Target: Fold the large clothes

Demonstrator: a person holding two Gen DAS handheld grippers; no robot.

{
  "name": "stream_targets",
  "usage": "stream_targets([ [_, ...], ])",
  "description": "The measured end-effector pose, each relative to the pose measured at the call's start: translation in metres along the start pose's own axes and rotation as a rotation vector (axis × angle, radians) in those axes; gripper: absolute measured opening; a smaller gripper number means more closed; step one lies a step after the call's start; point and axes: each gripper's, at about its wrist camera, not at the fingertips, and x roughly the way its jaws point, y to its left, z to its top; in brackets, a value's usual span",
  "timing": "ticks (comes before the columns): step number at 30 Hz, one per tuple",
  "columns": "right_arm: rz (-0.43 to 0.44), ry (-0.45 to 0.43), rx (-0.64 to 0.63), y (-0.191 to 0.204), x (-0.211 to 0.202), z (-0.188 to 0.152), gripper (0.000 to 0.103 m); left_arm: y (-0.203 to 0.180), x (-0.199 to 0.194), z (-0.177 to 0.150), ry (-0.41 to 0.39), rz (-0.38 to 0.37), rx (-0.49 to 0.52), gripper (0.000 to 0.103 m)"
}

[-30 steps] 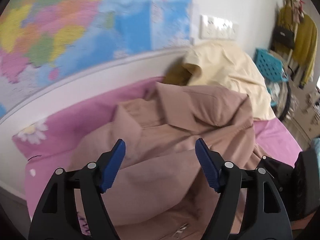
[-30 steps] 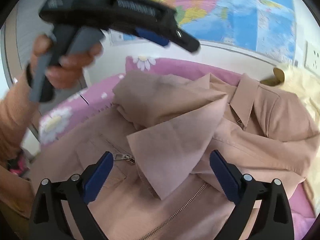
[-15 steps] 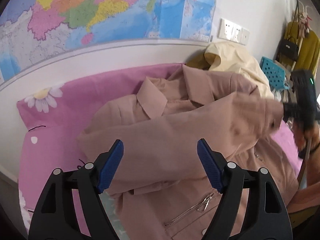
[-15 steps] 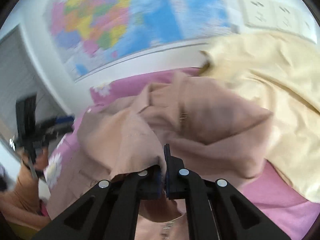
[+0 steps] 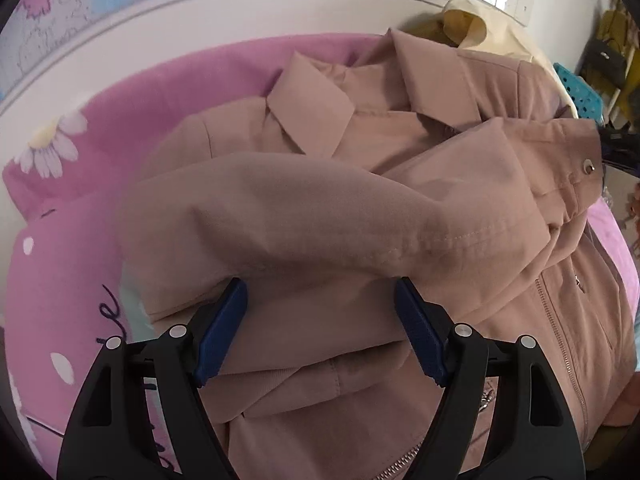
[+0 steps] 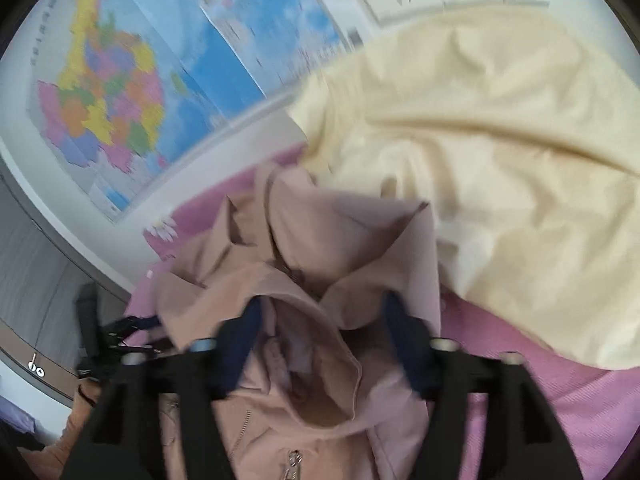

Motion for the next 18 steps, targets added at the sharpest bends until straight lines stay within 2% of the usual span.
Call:
stream_targets([
  [2,0.019,0.009,-0.044,0.011,-0.006,-0.007,0.075,0.001,-0.001,0.000,0.006,-0.007,0.003,0.075],
  [5,-0.042,0.052,-0.156,0.031,0.007,-0.018,0.079,-0.004,-0.008,0.000,0.002,-0.026,0.029,0.075],
  [6,-0.088,0.071,-0.199,0.038,0.019,-0.021,0.078,-0.006,-0.013,0.001,-0.004,-0.042,0.037,0.075],
  [8,-0.126,0.107,-0.223,0.037,0.031,-0.021,0.042,-0.012,-0.027,0.003,-0.039,-0.071,0.057,0.075],
  [9,-0.136,0.135,-0.213,0.033,0.040,-0.018,0.010,-0.014,-0.033,0.004,-0.056,-0.075,0.064,0.075],
  [11,-0.141,0.107,-0.180,0.021,0.038,-0.014,0.010,-0.019,-0.047,0.006,-0.108,-0.092,0.077,0.078],
  [13,-0.148,0.088,-0.127,0.007,0.032,-0.009,0.010,-0.022,-0.048,0.009,-0.119,-0.079,0.085,0.080],
  [15,-0.143,0.079,-0.069,-0.007,0.027,-0.007,0.010,-0.025,-0.031,0.012,-0.058,-0.051,0.081,0.080],
  [18,-0.159,0.107,-0.058,-0.012,0.033,-0.011,0.013,-0.019,-0.001,0.009,0.020,-0.056,0.054,0.078],
])
